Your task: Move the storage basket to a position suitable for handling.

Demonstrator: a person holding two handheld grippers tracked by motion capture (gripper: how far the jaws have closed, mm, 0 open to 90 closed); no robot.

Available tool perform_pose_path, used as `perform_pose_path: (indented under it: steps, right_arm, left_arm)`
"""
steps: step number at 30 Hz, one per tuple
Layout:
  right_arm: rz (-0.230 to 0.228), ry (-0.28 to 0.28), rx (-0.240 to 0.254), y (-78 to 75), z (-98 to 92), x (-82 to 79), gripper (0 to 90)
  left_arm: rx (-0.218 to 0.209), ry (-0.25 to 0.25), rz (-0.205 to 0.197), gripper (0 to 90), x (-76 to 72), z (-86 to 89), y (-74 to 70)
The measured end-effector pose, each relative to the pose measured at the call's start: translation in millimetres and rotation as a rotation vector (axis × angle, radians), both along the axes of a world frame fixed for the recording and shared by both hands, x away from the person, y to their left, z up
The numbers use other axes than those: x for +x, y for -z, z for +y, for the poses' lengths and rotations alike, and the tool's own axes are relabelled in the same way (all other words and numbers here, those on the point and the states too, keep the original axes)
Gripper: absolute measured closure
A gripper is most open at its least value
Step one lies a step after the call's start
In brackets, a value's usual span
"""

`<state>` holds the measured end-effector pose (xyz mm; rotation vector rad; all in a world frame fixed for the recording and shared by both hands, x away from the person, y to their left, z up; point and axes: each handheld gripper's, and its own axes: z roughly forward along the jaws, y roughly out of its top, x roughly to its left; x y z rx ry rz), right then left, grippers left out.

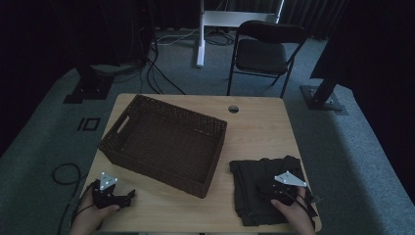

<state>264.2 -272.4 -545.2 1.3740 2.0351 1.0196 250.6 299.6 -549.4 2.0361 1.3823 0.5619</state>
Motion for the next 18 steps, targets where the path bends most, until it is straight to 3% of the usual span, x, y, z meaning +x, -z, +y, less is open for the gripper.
perform_pose_path:
  steps: [9,11,13,18]
  right_arm:
    - [-0.001,0.01,-0.005,-1.4,1.4,-0.4,12.6]
    - [-0.003,0.021,0.013,-2.9,0.8,-0.5,12.7]
    - [-0.024,0.021,0.024,-6.9,1.3,-2.0,13.1]
    - [-0.055,0.009,0.043,-21.7,5.8,-2.3,13.2]
  left_arm:
    - [0.002,0.064,-0.004,2.6,-0.8,4.1,0.0]
    - [0.004,0.066,-0.005,2.6,-0.7,4.7,-0.1]
    - [0.015,0.078,-0.021,2.6,-0.6,5.7,-0.8]
    - [-0.007,0.085,-0.028,2.6,1.9,12.4,-8.2]
